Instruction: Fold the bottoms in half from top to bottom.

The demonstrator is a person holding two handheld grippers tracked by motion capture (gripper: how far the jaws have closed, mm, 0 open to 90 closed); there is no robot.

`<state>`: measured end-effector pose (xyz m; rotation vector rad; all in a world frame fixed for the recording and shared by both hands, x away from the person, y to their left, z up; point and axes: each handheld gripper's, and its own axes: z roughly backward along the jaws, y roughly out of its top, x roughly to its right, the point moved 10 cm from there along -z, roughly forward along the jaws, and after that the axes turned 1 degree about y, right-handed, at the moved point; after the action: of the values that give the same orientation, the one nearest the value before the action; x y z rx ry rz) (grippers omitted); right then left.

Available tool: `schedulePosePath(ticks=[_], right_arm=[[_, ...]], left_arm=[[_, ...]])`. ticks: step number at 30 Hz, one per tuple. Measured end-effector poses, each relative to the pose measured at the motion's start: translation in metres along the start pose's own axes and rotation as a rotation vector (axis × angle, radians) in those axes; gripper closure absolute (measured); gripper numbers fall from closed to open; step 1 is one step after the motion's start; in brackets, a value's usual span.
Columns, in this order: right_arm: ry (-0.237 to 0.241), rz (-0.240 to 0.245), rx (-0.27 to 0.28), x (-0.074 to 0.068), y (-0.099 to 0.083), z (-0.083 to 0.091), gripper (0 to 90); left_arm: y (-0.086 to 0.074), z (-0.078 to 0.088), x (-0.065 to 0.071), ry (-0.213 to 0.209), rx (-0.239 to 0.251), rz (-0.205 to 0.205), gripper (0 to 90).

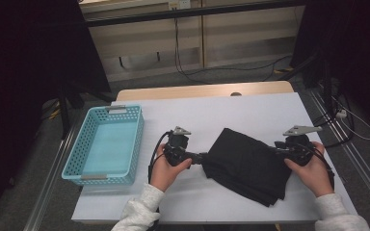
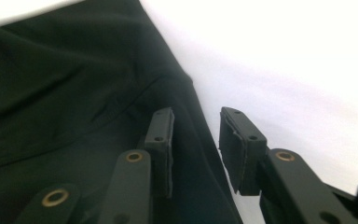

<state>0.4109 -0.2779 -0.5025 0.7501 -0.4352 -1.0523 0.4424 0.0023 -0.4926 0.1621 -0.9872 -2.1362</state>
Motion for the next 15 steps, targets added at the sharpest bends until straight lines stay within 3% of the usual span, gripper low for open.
schedulePosePath(ticks=[4,8,15], right_arm=[[-0.008,0.002,0.012,0.004,-0.006,0.015,60.9],[-0.004,-0.014,-0.008,0.008,-0.021,0.019,61.5],[0.070,-0.072,-0.043,0.004,-0.034,0.004,79.9]], left_arm=[[0.000,0.000,-0.001,0.004,0.001,-0.001,12.7],[-0.001,0.000,-0.001,0.004,-0.001,-0.001,12.7],[0.000,-0.001,0.002,-0.003,-0.003,-0.005,12.7]])
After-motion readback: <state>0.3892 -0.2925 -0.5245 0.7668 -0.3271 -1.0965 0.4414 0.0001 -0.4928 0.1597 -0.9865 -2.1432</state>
